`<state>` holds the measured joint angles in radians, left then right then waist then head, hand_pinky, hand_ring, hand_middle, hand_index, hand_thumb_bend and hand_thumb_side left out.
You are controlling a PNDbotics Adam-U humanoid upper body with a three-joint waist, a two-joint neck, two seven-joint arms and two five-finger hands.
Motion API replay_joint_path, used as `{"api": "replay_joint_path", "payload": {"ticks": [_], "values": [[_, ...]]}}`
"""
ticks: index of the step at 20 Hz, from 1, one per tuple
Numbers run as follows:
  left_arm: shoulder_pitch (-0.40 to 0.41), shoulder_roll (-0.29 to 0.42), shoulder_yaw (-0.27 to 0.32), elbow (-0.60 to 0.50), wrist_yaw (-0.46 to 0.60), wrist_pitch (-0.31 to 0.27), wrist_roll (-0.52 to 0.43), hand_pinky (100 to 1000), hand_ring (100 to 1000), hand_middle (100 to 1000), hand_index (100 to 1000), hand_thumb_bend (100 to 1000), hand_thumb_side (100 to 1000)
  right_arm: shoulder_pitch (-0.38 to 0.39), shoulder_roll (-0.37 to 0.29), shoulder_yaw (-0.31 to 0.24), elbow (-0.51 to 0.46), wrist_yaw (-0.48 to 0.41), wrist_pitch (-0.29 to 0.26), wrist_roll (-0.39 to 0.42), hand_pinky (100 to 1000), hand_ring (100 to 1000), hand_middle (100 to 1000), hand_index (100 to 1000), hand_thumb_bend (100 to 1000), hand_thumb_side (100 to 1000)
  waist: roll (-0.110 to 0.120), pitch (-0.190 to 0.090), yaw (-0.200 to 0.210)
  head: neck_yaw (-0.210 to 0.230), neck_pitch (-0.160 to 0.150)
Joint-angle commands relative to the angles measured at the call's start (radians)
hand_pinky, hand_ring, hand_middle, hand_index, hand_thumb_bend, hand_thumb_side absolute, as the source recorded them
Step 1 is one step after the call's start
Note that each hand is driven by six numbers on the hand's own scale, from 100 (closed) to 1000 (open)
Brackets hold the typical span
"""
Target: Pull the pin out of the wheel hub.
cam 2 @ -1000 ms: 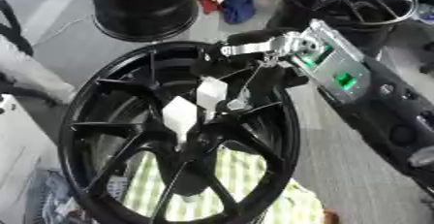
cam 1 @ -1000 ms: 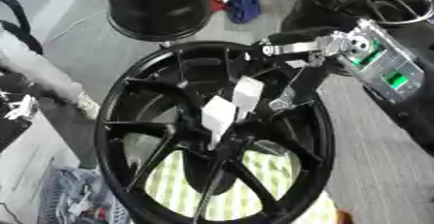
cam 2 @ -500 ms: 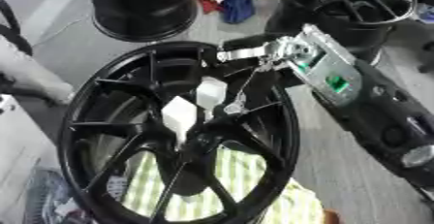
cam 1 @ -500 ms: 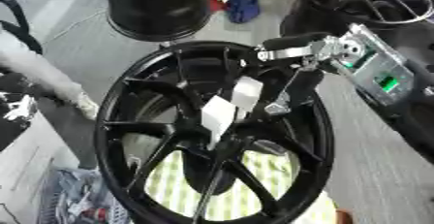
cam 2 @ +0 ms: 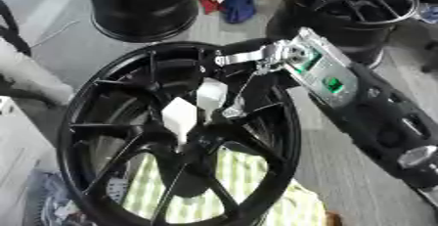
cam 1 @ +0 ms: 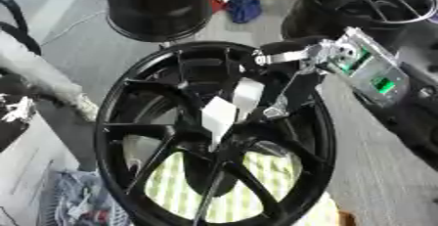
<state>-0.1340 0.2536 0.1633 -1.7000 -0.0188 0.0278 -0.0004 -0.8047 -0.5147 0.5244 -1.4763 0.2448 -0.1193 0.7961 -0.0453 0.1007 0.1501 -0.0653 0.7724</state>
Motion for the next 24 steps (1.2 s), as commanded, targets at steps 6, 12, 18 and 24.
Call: {"api": "replay_joint_path", "payload": {"ticks": [6,12,18,24], "values": [[-0.012,0.011,-0.001,-0.017,-0.003,-0.002,-0.006,553,603,626,764,282,298,-0.022,-0.003,-0.004,0.005,0.017,0.01,-0.003,697,655,720,808,326,260,0.005,-0.009,0.001,-0.002,-0.002],[-0.012,0.012,-0.001,-0.017,-0.004,-0.002,-0.007,553,603,626,764,282,298,-0.026,0.0,-0.005,0.007,0.016,0.015,-0.016,600,526,611,744,312,254,0.005,-0.009,0.002,-0.004,-0.002],[-0.013,0.013,-0.001,-0.016,-0.004,-0.001,-0.008,553,603,626,764,280,299,-0.031,-0.003,-0.015,0.0,0.008,0.02,-0.059,449,385,488,626,290,237,0.003,-0.01,0.003,-0.004,-0.002],[-0.014,0.014,0.0,-0.014,-0.003,-0.001,-0.008,553,603,626,764,280,299,-0.037,-0.016,-0.025,-0.021,-0.005,0.03,-0.087,437,374,477,607,288,233,0.001,-0.011,0.004,-0.005,-0.002]]}}
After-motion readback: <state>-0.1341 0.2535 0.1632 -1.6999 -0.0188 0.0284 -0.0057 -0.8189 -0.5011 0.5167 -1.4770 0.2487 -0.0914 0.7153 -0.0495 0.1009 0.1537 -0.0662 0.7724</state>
